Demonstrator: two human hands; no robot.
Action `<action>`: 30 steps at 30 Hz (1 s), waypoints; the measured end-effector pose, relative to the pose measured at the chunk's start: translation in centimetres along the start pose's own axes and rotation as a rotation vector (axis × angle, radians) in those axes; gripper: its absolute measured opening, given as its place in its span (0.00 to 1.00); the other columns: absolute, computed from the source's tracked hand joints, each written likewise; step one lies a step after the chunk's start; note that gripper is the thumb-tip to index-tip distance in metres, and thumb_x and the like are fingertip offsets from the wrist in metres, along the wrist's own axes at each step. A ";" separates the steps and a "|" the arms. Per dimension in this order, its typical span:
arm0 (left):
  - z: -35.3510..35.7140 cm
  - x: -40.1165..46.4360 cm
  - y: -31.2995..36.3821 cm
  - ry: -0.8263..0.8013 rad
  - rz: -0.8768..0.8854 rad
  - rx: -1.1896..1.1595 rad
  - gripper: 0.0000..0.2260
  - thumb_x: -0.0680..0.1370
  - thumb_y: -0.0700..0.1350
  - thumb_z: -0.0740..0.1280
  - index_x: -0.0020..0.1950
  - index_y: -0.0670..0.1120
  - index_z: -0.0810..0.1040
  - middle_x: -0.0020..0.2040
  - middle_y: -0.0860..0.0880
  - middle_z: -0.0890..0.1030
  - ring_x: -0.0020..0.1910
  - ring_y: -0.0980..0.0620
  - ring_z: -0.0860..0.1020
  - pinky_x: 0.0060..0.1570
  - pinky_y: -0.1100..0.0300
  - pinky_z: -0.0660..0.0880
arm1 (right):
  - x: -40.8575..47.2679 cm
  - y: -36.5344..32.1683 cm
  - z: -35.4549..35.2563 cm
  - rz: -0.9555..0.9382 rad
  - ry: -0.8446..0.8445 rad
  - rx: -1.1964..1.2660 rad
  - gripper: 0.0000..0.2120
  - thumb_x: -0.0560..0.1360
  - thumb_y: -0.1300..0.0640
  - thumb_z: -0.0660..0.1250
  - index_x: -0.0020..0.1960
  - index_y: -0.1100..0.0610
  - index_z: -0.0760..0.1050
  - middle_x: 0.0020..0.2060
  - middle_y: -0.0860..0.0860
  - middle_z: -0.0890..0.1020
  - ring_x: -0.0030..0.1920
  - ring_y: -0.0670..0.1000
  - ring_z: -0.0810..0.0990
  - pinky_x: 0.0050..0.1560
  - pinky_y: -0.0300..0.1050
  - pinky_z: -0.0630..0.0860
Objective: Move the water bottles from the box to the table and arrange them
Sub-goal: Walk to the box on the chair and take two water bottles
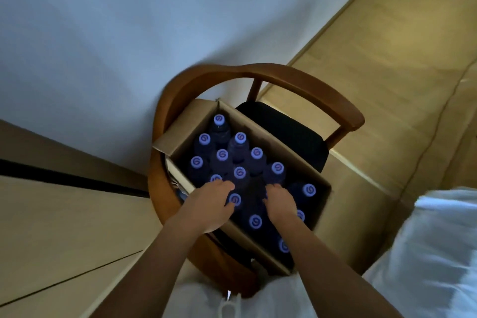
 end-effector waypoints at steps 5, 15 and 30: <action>0.2 0.0 -0.9 0.011 -0.016 0.002 0.20 0.80 0.51 0.59 0.71 0.50 0.64 0.68 0.49 0.70 0.64 0.49 0.71 0.61 0.53 0.71 | -0.5 0.1 -1.3 -0.012 0.058 0.013 0.09 0.79 0.55 0.61 0.56 0.59 0.71 0.57 0.56 0.76 0.57 0.56 0.74 0.54 0.47 0.70; 0.3 1.0 2.2 0.028 0.171 -0.200 0.45 0.68 0.63 0.71 0.77 0.54 0.51 0.76 0.55 0.59 0.74 0.53 0.59 0.70 0.55 0.60 | -10.2 -4.4 -14.7 -0.065 0.370 0.218 0.09 0.76 0.52 0.64 0.51 0.55 0.77 0.45 0.50 0.79 0.45 0.49 0.76 0.44 0.40 0.66; -6.4 -6.8 -5.2 0.746 -0.149 -0.973 0.26 0.53 0.49 0.83 0.46 0.55 0.77 0.42 0.55 0.82 0.43 0.55 0.81 0.48 0.49 0.78 | -2.2 1.4 -6.5 0.217 0.141 0.640 0.27 0.75 0.46 0.66 0.70 0.54 0.64 0.67 0.52 0.71 0.65 0.51 0.70 0.67 0.48 0.65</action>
Point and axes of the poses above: each hand's wrist, its own x-axis towards the middle knuckle, its own z-axis out of the palm, y = z × x, the point moved 8 cm from there along x, towards the middle knuckle
